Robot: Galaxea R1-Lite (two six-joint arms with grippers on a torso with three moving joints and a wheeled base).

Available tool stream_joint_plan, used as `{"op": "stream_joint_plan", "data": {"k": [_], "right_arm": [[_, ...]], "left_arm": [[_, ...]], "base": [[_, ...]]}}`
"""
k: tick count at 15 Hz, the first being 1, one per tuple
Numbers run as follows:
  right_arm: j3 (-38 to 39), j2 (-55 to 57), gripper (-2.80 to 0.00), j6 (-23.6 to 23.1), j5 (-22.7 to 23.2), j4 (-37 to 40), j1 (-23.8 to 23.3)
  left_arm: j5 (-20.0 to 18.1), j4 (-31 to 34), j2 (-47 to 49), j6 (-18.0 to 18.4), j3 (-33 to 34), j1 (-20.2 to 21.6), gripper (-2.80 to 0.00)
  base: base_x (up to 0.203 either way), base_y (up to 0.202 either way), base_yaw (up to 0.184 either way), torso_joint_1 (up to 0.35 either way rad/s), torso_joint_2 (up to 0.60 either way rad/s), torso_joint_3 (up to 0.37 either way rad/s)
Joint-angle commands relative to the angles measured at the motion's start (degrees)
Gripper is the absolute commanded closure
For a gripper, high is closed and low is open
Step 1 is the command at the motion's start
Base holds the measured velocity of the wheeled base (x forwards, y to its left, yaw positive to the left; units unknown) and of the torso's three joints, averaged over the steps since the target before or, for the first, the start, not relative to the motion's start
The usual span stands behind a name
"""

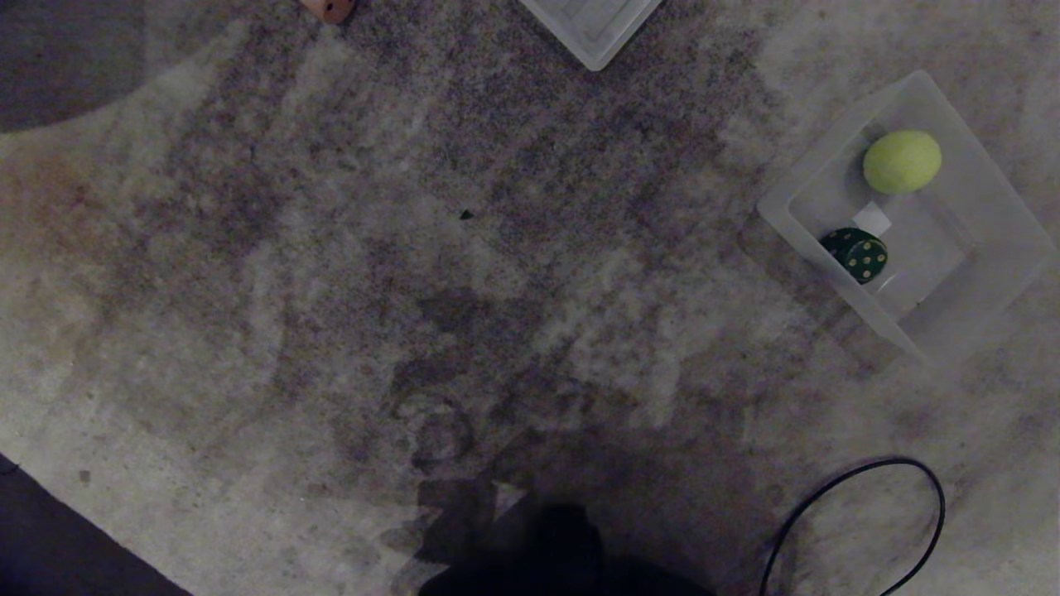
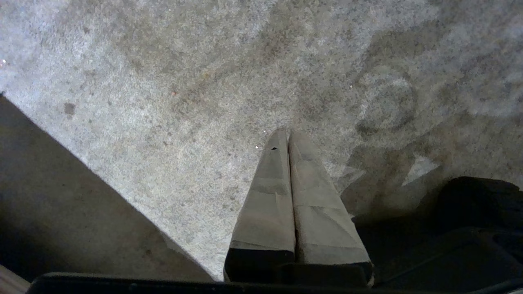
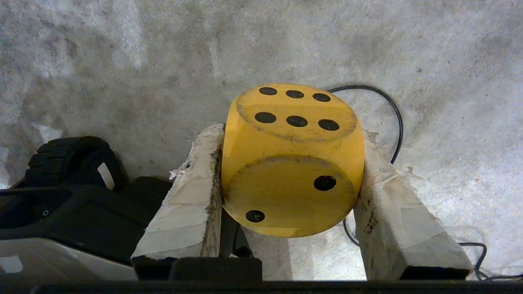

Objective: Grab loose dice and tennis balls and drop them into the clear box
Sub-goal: Put the toys in the box

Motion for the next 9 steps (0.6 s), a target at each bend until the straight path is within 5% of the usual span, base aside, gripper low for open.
{"op": "stream_joint_plan", "data": {"k": [1, 5, 9], "right_arm": [[0.0, 0.07, 0.0, 0.09, -0.02, 0.14, 0.06], [-2.25, 2.35, 0.0, -0.02, -0.21, 0.45, -0.08], [-10.81, 20.2, 0.0, 2.06, -0.4, -1.64, -0.61]], "left_arm": [[0.12, -0.05, 0.06, -0.18, 0.09, 0.0, 0.0], [0.12, -0.06, 0.06, -0.18, 0.09, 0.0, 0.0], [0.12, -0.06, 0.06, -0.18, 0.09, 0.0, 0.0]], "base": [[0.0, 0.0, 0.0, 0.0, 0.0, 0.0], [0.0, 0.0, 0.0, 0.0, 0.0, 0.0], [0.0, 0.0, 0.0, 0.0, 0.0, 0.0]]}}
